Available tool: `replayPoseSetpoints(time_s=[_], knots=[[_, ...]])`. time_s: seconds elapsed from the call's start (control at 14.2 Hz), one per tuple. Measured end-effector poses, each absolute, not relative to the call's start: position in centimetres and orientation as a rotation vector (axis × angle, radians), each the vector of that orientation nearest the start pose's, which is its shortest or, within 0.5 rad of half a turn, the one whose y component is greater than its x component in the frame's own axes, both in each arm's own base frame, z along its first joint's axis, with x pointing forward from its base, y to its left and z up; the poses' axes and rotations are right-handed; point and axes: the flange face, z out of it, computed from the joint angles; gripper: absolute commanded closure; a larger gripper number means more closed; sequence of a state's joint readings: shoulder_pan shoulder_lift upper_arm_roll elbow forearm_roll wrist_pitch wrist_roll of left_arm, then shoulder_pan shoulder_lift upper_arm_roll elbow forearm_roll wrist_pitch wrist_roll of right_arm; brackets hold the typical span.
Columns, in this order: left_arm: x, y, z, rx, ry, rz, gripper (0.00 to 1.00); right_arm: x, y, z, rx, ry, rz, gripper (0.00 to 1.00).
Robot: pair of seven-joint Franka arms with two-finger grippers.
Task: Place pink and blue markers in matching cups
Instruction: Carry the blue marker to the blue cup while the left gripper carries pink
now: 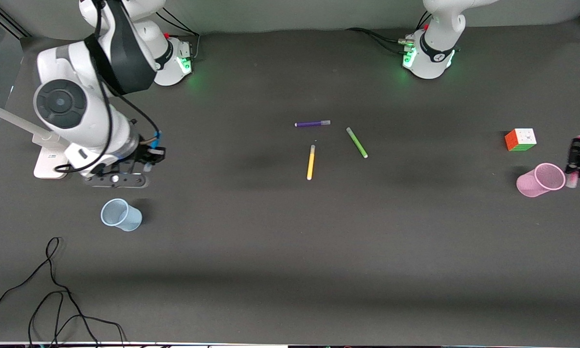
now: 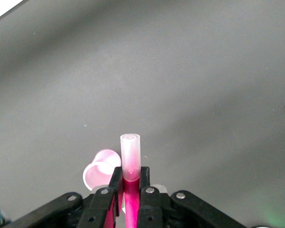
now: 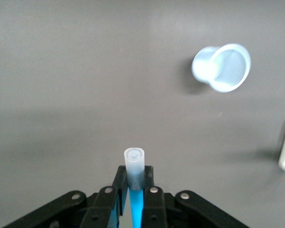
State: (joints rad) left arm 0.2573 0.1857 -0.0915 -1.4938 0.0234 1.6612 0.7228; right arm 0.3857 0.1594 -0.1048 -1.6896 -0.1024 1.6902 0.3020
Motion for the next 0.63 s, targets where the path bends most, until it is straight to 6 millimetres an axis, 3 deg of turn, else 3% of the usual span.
replayPoseSetpoints(time_s=[0.21,0.42,0.63], knots=[[59.5,16.5,52.8,-3.062,1.091,-0.073,1.00,59.4,11.2,48.0,-3.290,-0.167,0.044,1.00],[57.6,21.9,49.1,-3.085,1.303,-0.224,1.00,60.8,7.1,45.5,-3.288,-0.330,-0.105,1.00],[56.0,26.6,44.7,-3.097,1.479,-0.389,1.00,61.4,5.9,43.5,-3.287,-0.453,-0.231,1.00]])
